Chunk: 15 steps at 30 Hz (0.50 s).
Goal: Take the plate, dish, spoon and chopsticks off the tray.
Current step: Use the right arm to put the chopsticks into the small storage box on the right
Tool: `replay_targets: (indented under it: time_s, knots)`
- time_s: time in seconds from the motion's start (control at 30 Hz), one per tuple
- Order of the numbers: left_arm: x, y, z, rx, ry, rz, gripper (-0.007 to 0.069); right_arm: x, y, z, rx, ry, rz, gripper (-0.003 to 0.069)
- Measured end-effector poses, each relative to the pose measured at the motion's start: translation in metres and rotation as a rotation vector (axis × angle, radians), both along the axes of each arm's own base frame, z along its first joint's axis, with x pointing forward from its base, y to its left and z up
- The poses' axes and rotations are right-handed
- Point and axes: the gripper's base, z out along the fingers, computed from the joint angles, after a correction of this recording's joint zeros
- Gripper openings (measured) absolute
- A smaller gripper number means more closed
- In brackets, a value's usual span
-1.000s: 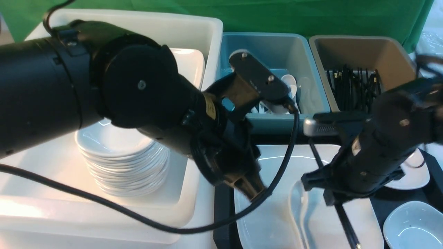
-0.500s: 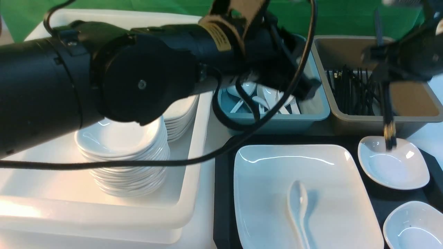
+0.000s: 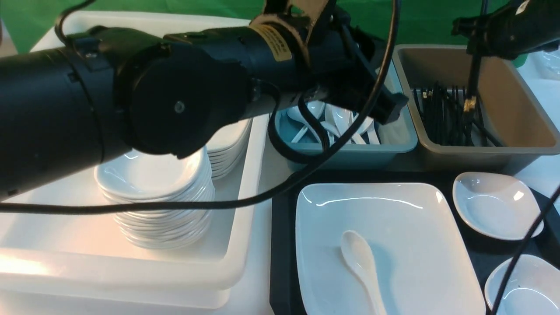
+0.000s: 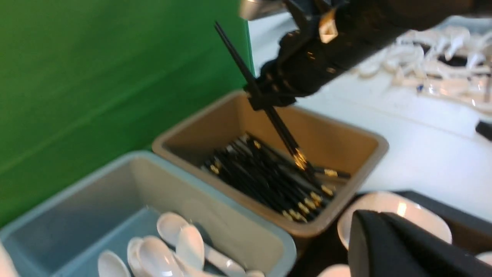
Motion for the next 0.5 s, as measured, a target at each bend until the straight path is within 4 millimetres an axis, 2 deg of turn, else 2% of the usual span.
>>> replay_targets:
  time_s: [0.07,0.13,0.23,0.33,0.37,0.43,0.5]
  knots:
    - [-0.001,0.000,-0.002,0.019,0.021,-0.005,0.0002,0.006,0.000,-0.012,0.000,0.005,0.000,0.0147]
    - [-0.002,0.000,-0.005,0.034,0.043,-0.010,0.0002,0.009,0.000,-0.019,-0.001,0.015,0.000,0.0194]
    - [-0.003,0.001,-0.008,0.054,0.085,-0.015,0.0002,0.007,0.000,-0.024,-0.003,0.062,0.000,0.0344]
    - [-0.006,0.001,-0.014,0.076,0.157,-0.016,0.0002,-0.004,0.000,-0.019,-0.008,0.142,0.003,0.0462]
    - [-0.006,0.001,-0.014,0.078,0.164,-0.016,0.0002,-0.005,-0.001,-0.018,-0.009,0.148,0.003,0.0466]
    - [-0.009,0.002,-0.020,0.098,0.266,-0.010,0.0002,-0.019,-0.001,-0.003,-0.033,0.209,0.027,0.0473]
    - [-0.013,0.001,-0.029,0.162,0.440,-0.005,0.0002,-0.044,-0.002,0.025,-0.092,0.273,0.093,0.0372]
